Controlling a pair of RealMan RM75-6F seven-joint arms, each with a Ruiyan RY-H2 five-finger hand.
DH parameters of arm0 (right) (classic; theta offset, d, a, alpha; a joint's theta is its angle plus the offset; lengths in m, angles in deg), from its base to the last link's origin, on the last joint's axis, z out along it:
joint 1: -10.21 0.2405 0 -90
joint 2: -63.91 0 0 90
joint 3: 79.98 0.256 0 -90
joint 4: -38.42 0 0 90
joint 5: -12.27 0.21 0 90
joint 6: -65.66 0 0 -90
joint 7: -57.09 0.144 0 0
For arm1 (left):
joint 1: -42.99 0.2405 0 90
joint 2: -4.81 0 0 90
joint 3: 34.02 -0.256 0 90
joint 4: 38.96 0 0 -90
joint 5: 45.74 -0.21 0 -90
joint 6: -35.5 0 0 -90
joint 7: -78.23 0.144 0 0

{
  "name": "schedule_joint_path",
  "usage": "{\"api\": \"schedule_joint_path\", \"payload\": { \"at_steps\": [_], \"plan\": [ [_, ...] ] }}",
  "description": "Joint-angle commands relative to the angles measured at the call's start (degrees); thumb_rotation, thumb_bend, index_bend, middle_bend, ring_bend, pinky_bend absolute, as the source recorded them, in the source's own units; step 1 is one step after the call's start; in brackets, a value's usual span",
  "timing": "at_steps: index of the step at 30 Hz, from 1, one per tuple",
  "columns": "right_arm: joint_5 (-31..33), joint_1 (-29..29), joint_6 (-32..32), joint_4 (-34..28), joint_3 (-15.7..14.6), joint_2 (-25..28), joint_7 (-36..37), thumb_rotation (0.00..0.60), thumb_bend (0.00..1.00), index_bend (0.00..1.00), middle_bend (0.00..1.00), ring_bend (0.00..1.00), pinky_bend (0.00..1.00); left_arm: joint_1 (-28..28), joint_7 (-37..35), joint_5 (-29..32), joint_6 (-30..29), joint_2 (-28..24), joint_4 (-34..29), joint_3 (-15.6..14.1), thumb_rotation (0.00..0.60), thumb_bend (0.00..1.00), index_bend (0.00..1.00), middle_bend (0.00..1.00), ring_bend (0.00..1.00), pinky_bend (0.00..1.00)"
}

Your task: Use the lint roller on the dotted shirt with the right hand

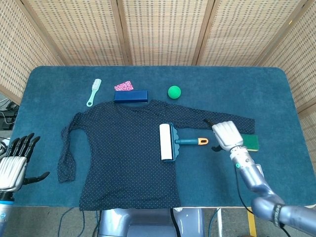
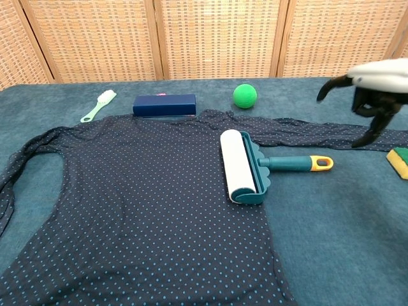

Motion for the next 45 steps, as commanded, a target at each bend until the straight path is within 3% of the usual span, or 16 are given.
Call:
{"api": "schedule_joint_path", "payload": {
  "at_steps": [1, 8, 17, 37, 41, 45],
  "plan": [
    [8.53, 5.07, -0.39, 2.76, 0.17, -5.68, -7.26, 0.6, 0.2, 0.34, 1.0, 1.0, 1.0, -0.17, 0.18, 0.36, 0.2, 0.08, -0.05, 0.15, 0.6, 0.0, 0.0, 0.0, 0.0, 0.0],
    [19.36, 11.55, -4.63, 6.86, -1.67, -13.81, -16.95, 0.6, 0.29, 0.36, 1.0, 1.0, 1.0, -0.48, 0.13, 1.39, 0.63, 0.05, 0.07, 0.43, 0.6, 0.0, 0.0, 0.0, 0.0, 0.0],
    [23.36, 15.23, -6.08, 10.88, -3.09, -19.01, -19.64, 0.6, 0.38, 0.39, 1.0, 1.0, 1.0, -1.1, -0.3, 2.64, 1.74, -0.03, 0.43, 0.68, 0.6, 0.0, 0.0, 0.0, 0.0, 0.0],
    [24.71, 17.99, -5.23, 16.19, -5.9, -23.24, -19.92, 0.6, 0.43, 0.45, 1.0, 1.0, 1.0, -1.37, -1.04, 3.65, 2.04, -0.14, 0.95, 0.7, 0.6, 0.0, 0.0, 0.0, 0.0, 0.0],
    [24.15, 18.05, -4.76, 17.18, -6.48, -23.93, -19.45, 0.6, 0.49, 0.47, 1.0, 1.0, 1.0, -1.43, -1.09, 3.78, 2.09, -0.12, 1.02, 0.72, 0.6, 0.0, 0.0, 0.0, 0.0, 0.0],
    [23.78, 18.06, -4.61, 18.0, -6.68, -24.55, -18.9, 0.6, 0.63, 0.54, 1.0, 1.0, 1.0, -1.48, -1.24, 3.93, 2.17, -0.13, 1.09, 0.73, 0.6, 0.0, 0.0, 0.0, 0.0, 0.0]
  ]
}}
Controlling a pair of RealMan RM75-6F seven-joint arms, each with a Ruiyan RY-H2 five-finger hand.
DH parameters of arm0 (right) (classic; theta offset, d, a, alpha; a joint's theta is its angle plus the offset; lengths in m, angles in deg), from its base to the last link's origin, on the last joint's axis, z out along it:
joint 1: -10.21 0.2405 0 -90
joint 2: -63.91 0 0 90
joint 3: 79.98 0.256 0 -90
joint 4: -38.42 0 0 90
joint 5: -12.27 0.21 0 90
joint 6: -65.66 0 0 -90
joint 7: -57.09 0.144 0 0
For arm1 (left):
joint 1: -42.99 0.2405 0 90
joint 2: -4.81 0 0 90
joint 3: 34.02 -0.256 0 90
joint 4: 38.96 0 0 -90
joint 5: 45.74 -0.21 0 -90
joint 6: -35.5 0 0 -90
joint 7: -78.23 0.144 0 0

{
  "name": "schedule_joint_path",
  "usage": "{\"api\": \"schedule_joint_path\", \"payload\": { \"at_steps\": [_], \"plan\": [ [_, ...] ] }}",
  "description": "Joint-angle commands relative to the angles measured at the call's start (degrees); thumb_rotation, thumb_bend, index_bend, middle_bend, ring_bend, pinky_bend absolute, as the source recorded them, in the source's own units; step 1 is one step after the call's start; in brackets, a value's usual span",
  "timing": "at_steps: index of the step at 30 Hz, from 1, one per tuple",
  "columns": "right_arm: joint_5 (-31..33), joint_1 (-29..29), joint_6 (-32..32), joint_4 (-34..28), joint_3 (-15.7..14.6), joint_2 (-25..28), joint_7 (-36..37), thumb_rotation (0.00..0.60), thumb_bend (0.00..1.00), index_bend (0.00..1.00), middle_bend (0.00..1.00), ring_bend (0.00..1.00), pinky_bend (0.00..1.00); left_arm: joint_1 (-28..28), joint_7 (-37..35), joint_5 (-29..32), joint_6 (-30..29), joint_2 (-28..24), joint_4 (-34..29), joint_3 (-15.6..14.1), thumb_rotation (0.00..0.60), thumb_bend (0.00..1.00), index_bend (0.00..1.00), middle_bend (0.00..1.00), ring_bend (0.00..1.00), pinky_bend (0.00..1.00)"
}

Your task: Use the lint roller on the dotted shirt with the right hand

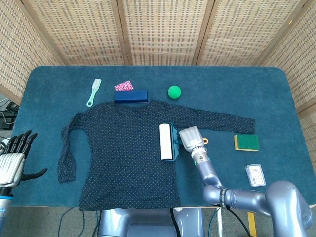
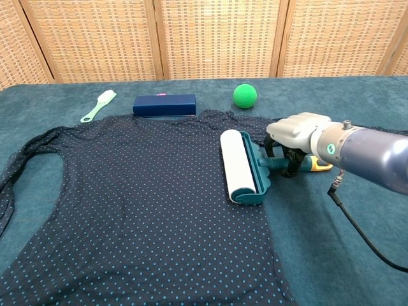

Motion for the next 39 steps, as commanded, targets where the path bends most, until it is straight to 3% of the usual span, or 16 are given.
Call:
{"api": "schedule_joint_path", "payload": {
  "at_steps": [1, 3, 6, 12, 21, 25, 39],
  "plan": [
    [-0.19, 0.03, 0.04, 0.42, -0.17, -0.31, 0.17, 0.6, 0.66, 0.56, 1.0, 1.0, 1.0, -0.02, -0.13, 0.07, 0.03, -0.03, 0.0, 0.01, 0.6, 0.0, 0.0, 0.0, 0.0, 0.0],
    [-0.22, 0.05, -0.01, 0.58, -0.3, -0.41, 0.14, 0.6, 0.77, 0.62, 1.0, 1.0, 1.0, -0.05, -0.2, 0.13, 0.07, -0.06, 0.0, 0.01, 0.6, 0.0, 0.0, 0.0, 0.0, 0.0],
    [-0.91, -0.03, -0.55, 0.59, -0.39, -0.34, 0.38, 0.6, 0.85, 0.66, 1.0, 1.0, 1.0, -0.07, -0.36, 0.05, 0.1, -0.11, -0.02, -0.08, 0.6, 0.0, 0.0, 0.0, 0.0, 0.0],
    [-3.68, 0.45, -2.39, -0.99, -0.41, 1.19, -0.53, 0.6, 0.86, 0.69, 1.0, 1.0, 1.0, -0.06, -1.08, -0.07, 0.08, -0.44, -0.22, -0.16, 0.6, 0.0, 0.0, 0.0, 0.0, 0.0],
    [0.57, 7.23, -5.69, -4.85, 0.96, 5.78, -16.08, 0.6, 0.86, 0.7, 1.0, 1.0, 1.0, -0.32, -3.78, 0.13, 0.83, -1.4, -0.02, -0.05, 0.6, 0.0, 0.0, 0.0, 0.0, 0.0],
    [4.17, 10.07, -6.91, -3.95, 0.8, 5.89, -22.87, 0.6, 0.86, 0.7, 1.0, 1.0, 1.0, -0.47, -4.77, 0.21, 1.24, -1.66, 0.24, -0.05, 0.6, 0.0, 0.0, 0.0, 0.0, 0.0],
    [9.5, 14.06, -7.71, 3.42, -1.85, 1.23, -33.4, 0.6, 0.86, 0.71, 1.0, 1.0, 1.0, -1.05, -6.22, 0.99, 2.67, -1.91, 0.86, 0.04, 0.6, 0.0, 0.0, 0.0, 0.0, 0.0]
  ]
}}
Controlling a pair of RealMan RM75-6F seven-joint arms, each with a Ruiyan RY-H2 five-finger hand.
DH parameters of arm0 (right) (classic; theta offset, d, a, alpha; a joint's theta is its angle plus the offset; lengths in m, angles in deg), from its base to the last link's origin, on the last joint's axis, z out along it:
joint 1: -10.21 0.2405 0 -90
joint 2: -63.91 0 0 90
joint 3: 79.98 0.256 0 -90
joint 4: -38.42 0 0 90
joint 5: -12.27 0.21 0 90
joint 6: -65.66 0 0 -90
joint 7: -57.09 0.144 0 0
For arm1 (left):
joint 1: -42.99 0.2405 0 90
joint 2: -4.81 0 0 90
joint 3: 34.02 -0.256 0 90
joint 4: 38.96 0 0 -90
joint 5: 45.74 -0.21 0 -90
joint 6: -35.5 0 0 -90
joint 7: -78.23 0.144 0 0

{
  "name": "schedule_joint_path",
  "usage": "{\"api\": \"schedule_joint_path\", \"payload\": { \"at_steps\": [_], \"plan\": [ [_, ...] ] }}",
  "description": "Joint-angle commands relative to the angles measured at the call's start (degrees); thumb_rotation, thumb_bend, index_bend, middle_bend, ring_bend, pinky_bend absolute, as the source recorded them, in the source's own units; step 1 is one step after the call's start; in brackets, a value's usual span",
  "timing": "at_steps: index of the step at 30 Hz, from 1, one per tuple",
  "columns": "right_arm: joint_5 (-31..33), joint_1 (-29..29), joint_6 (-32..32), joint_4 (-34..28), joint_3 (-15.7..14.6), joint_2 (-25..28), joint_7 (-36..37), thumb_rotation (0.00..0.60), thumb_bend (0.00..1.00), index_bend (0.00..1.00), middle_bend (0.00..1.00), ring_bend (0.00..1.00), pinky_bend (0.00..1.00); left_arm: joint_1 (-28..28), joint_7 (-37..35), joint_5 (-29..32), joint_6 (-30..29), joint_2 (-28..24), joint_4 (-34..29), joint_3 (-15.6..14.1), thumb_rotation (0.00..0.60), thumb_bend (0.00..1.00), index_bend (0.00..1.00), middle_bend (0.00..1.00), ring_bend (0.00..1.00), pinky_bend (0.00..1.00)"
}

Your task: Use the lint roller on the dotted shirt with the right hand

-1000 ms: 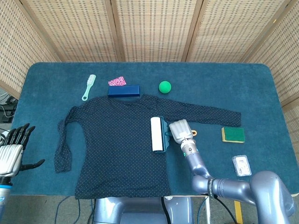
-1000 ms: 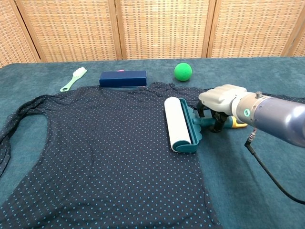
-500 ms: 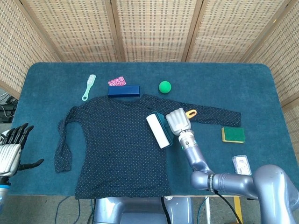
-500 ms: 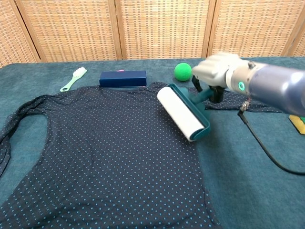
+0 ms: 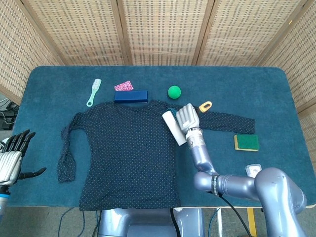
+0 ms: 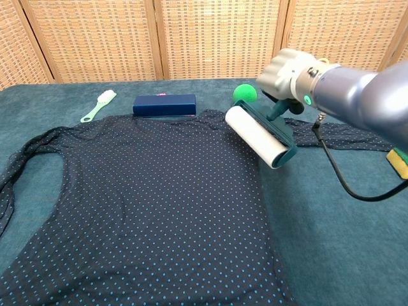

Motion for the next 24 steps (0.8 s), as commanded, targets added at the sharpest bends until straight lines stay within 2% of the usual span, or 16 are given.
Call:
{"api": "schedule_joint_path", "payload": {
  "at_steps": [1, 5, 10, 24],
  "plan": [
    [0.24, 0.87, -0.06, 2.42, -1.17, -2.13, -1.92, 0.6, 0.86, 0.71, 1.0, 1.0, 1.0, -0.13, -0.16, 0.25, 0.28, 0.02, 0.21, 0.06, 0.6, 0.0, 0.0, 0.0, 0.0, 0.0],
    [-3.41, 1.64, -1.2, 5.89, -3.61, -5.88, -4.07, 0.6, 0.86, 0.71, 1.0, 1.0, 1.0, -0.39, -0.32, 0.77, 0.8, 0.04, 0.53, 0.22, 0.6, 0.0, 0.0, 0.0, 0.0, 0.0],
    [-5.1, 1.62, -2.38, 6.64, -3.84, -8.22, -4.96, 0.6, 0.86, 0.72, 1.0, 1.0, 1.0, -0.51, -0.29, 0.81, 0.98, 0.12, 0.63, 0.16, 0.6, 0.0, 0.0, 0.0, 0.0, 0.0],
    [-10.85, 2.75, -6.36, -1.08, -4.55, -10.64, -9.82, 0.6, 0.86, 0.71, 1.0, 1.0, 1.0, -0.27, -0.76, 0.09, 0.15, -0.14, 0.33, -0.05, 0.6, 0.0, 0.0, 0.0, 0.0, 0.0]
  ]
}}
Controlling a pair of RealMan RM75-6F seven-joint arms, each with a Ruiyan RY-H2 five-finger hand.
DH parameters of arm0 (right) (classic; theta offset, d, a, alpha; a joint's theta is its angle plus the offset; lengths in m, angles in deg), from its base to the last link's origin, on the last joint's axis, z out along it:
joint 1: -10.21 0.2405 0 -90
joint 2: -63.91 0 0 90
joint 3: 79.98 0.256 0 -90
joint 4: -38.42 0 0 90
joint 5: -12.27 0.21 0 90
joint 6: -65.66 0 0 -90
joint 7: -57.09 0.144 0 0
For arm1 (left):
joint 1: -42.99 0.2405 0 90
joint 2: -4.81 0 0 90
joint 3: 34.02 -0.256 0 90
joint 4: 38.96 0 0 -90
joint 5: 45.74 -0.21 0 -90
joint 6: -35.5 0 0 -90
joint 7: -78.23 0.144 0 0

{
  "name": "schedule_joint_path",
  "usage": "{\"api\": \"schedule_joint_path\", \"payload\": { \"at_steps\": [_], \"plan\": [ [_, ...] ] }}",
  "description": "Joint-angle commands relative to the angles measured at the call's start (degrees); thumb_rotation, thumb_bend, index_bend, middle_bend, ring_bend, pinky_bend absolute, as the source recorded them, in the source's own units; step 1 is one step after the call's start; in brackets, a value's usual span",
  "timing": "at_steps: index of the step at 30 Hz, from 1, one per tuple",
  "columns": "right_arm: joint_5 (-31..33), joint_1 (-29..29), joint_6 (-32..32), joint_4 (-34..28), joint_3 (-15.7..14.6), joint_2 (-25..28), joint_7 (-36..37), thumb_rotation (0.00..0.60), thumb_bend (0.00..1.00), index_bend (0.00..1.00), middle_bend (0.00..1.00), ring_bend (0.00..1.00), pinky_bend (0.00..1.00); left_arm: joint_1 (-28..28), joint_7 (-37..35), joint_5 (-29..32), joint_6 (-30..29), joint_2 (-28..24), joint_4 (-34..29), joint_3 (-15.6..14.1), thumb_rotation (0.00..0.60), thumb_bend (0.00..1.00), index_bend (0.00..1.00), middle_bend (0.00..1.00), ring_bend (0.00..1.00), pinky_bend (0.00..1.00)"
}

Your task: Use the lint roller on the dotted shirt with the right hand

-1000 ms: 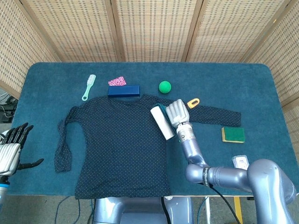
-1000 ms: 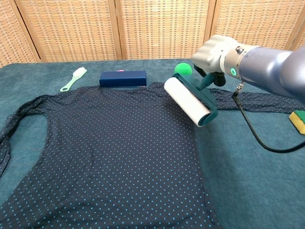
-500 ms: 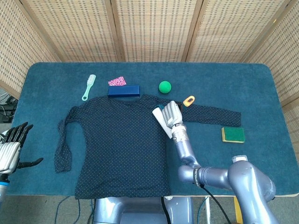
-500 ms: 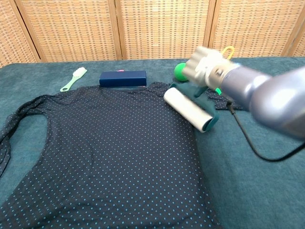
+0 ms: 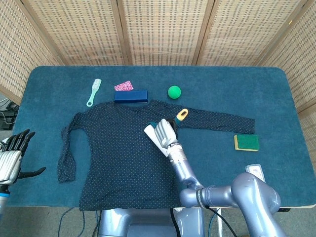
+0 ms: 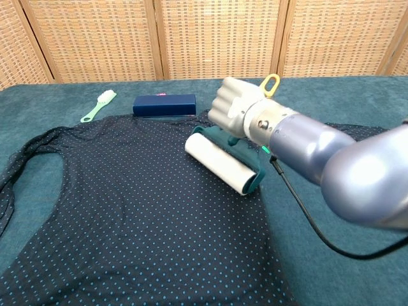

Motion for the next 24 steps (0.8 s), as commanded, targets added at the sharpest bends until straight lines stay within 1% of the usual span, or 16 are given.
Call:
{"api": "schedule_joint_path", "payload": {
  "at_steps": [1, 3, 9, 17, 21, 24],
  "plan": [
    [-2.29, 0.55, -1.05, -2.11, -0.75, -0.88, -1.42, 0.6, 0.86, 0.71, 1.0, 1.0, 1.0, 0.06, -0.01, -0.11, -0.19, -0.02, -0.04, -0.01, 0.6, 0.0, 0.0, 0.0, 0.0, 0.0],
    [-3.86, 0.71, -1.69, -3.78, -1.11, -1.53, -1.99, 0.6, 0.86, 0.71, 1.0, 1.0, 1.0, 0.09, 0.0, -0.18, -0.28, -0.01, -0.05, -0.06, 0.6, 0.0, 0.0, 0.0, 0.0, 0.0],
    [-5.99, 0.75, -2.45, -6.18, -1.73, -2.56, -3.05, 0.6, 0.86, 0.71, 1.0, 1.0, 1.0, 0.07, 0.05, -0.19, -0.3, 0.01, -0.08, -0.07, 0.6, 0.0, 0.0, 0.0, 0.0, 0.0],
    [-10.12, 0.79, -3.05, -9.75, -3.38, -3.59, -4.36, 0.6, 0.86, 0.71, 1.0, 1.0, 1.0, 0.07, 0.29, -0.31, -0.36, 0.11, -0.12, -0.18, 0.6, 0.0, 0.0, 0.0, 0.0, 0.0],
    [-12.07, 0.61, -2.92, -10.76, -4.04, -3.64, -4.32, 0.6, 0.86, 0.71, 1.0, 1.0, 1.0, 0.03, 0.42, -0.28, -0.33, 0.14, -0.15, -0.18, 0.6, 0.0, 0.0, 0.0, 0.0, 0.0],
    [-12.99, 0.19, -2.81, -10.29, -4.31, -3.48, -3.98, 0.6, 0.86, 0.71, 1.0, 1.0, 1.0, 0.01, 0.35, -0.18, -0.26, 0.17, -0.1, -0.16, 0.6, 0.0, 0.0, 0.0, 0.0, 0.0]
  ]
}}
